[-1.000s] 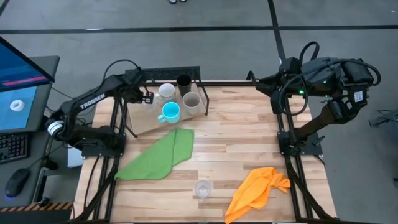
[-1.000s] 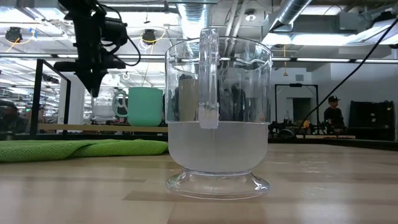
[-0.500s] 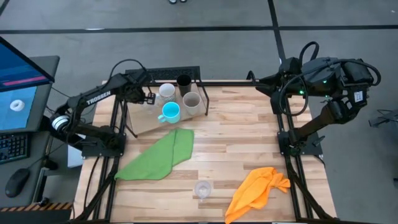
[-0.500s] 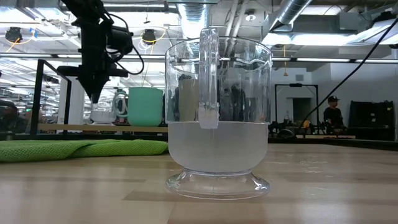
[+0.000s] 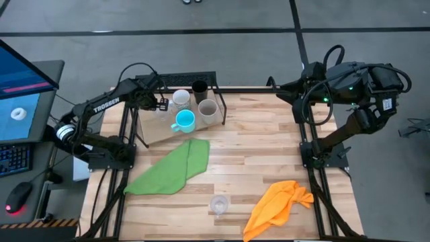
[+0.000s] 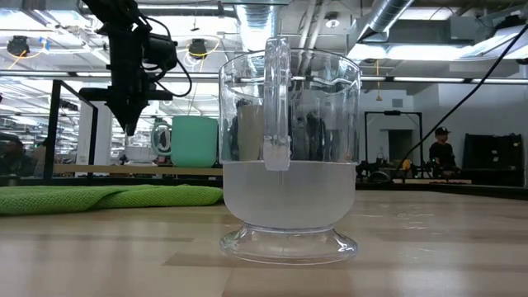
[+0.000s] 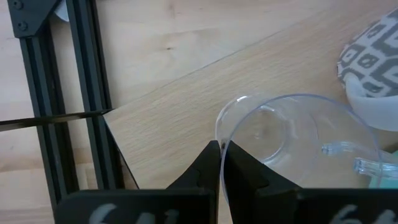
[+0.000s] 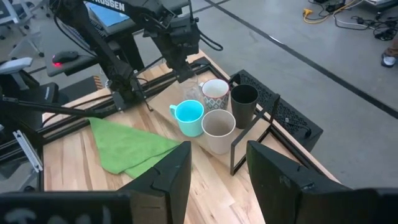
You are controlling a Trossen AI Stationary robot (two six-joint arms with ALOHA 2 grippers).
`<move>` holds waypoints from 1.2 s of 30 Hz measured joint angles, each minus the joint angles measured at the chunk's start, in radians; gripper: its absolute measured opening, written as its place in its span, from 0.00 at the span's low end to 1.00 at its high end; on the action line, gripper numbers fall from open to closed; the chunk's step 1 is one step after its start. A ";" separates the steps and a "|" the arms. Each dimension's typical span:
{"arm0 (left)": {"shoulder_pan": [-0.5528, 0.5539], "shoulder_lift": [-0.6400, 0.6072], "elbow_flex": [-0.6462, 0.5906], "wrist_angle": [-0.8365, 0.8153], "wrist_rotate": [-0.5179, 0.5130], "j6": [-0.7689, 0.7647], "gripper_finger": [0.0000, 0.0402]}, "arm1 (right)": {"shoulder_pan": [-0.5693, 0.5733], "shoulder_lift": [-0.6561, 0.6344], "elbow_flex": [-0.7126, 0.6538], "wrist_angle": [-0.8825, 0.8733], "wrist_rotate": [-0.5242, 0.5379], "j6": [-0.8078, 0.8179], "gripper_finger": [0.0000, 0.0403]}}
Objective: Stack small to large cups/mugs on shelf
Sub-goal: Put the transparent mug on the shelf
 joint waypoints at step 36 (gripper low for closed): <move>-0.004 -0.145 0.002 0.031 0.083 -0.122 0.37 | 0.000 0.000 0.000 0.000 -0.001 -0.019 0.44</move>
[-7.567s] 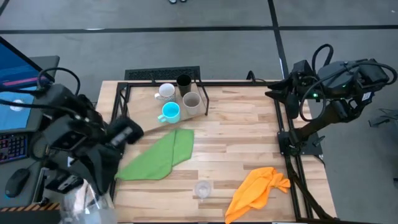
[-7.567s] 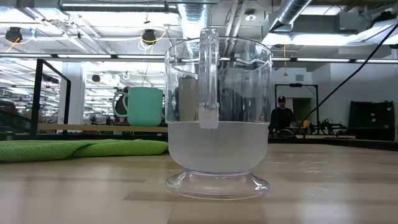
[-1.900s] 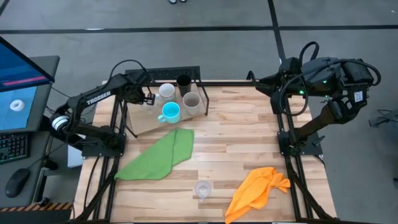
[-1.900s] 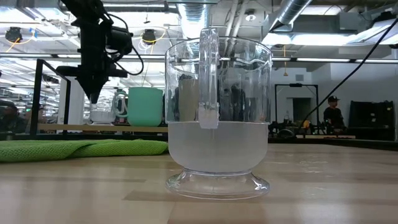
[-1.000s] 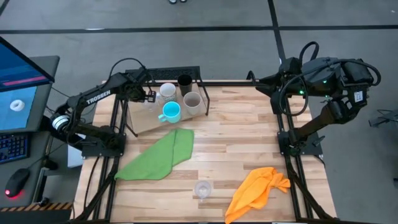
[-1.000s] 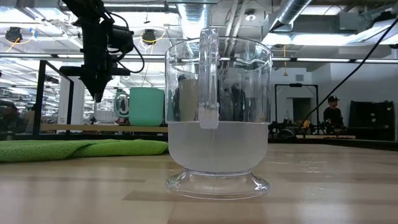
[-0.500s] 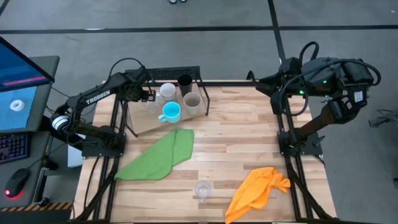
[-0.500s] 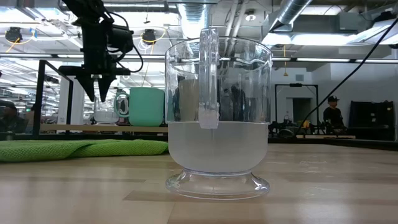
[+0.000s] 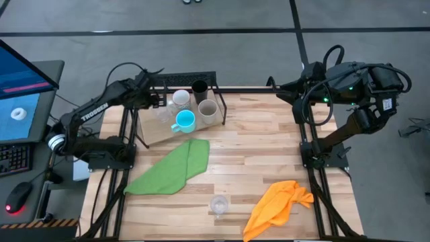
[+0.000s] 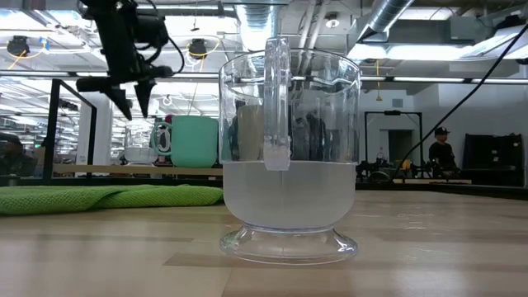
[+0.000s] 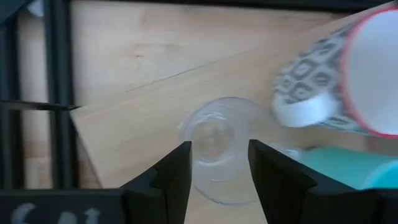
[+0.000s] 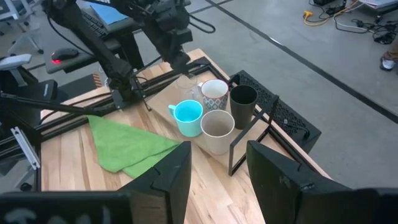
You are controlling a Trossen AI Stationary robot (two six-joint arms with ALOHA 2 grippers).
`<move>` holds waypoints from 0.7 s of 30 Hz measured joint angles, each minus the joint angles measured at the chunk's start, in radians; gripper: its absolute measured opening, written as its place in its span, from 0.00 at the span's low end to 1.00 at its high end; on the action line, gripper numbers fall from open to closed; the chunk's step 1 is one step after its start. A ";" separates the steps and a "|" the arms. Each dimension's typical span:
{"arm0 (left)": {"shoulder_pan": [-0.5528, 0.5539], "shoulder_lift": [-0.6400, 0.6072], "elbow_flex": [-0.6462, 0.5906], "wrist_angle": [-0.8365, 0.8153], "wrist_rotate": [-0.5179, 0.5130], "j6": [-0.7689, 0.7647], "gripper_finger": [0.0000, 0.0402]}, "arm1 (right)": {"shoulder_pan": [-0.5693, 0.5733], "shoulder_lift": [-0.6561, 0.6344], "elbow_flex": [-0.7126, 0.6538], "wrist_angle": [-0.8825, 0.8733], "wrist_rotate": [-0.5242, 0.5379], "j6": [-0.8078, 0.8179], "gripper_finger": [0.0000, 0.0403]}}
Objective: Stack small to large cups/mugs on shelf
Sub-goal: Put the transparent mug on the shelf
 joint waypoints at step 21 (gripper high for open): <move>-0.404 -0.233 0.000 0.616 0.421 0.004 0.37 | 0.000 0.000 0.000 0.000 -0.002 0.000 0.44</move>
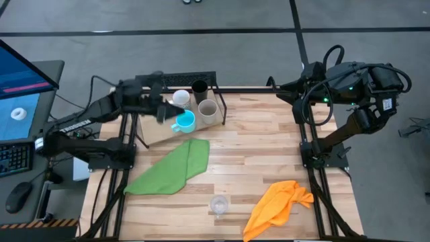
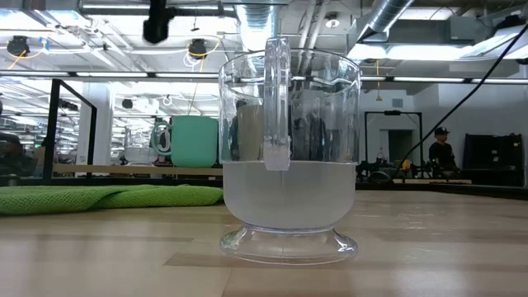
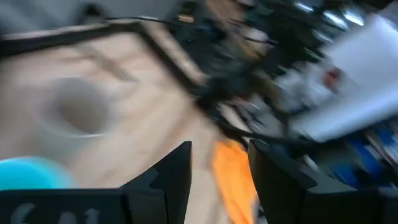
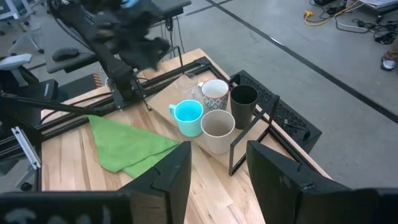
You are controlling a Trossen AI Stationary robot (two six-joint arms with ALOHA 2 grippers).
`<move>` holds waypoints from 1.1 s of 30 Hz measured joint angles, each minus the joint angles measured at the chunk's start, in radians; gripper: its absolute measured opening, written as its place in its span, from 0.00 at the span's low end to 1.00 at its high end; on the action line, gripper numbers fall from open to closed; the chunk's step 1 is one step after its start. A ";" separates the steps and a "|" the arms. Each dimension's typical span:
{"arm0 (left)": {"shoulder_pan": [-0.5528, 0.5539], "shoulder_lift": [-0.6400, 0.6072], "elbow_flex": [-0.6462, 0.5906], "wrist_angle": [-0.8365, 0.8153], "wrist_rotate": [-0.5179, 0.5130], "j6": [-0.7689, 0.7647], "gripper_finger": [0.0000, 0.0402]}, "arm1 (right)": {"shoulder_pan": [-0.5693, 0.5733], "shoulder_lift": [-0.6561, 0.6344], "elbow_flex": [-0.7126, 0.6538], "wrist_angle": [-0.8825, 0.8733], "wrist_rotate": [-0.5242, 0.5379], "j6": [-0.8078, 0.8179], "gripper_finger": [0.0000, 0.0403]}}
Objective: Stack small to large cups/mugs on shelf
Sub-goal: Put the transparent mug on the shelf
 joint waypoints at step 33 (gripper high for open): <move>-0.789 0.686 0.201 0.017 -0.298 -0.045 0.37 | 0.000 0.000 0.000 0.000 -0.026 0.000 0.44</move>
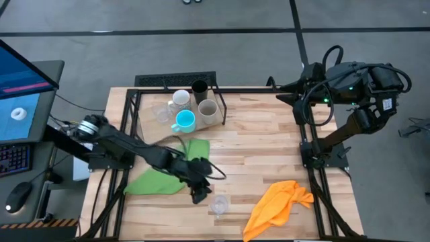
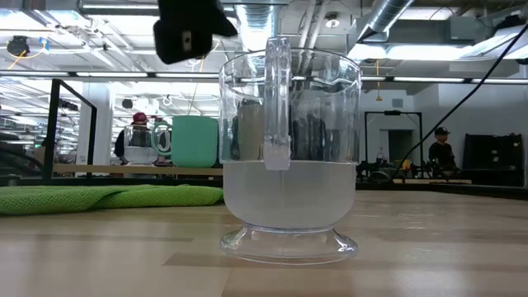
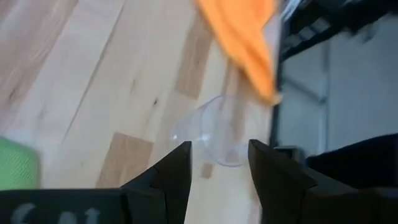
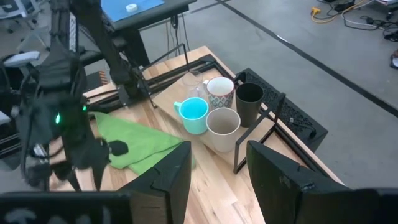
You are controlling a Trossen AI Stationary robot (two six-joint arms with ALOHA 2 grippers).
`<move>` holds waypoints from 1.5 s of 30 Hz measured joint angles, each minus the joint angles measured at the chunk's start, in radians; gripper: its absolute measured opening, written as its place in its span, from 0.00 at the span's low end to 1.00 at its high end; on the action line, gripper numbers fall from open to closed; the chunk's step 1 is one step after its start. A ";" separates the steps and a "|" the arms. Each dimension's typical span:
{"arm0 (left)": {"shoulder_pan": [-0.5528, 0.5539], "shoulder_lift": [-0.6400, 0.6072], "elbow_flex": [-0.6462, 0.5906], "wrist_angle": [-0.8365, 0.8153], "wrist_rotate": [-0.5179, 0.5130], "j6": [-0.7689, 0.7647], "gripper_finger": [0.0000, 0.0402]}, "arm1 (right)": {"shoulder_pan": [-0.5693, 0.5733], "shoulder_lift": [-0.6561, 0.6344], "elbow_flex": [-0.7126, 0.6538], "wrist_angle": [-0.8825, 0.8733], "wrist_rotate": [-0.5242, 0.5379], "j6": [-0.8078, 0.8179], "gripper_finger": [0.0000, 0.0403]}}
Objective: Stack small to large cups/mugs on shelf
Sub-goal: Put the transparent mug on the shelf
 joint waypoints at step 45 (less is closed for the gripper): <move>-0.001 0.466 0.455 -0.503 0.007 0.075 0.01 | 0.000 0.000 0.000 -0.007 0.001 0.002 0.44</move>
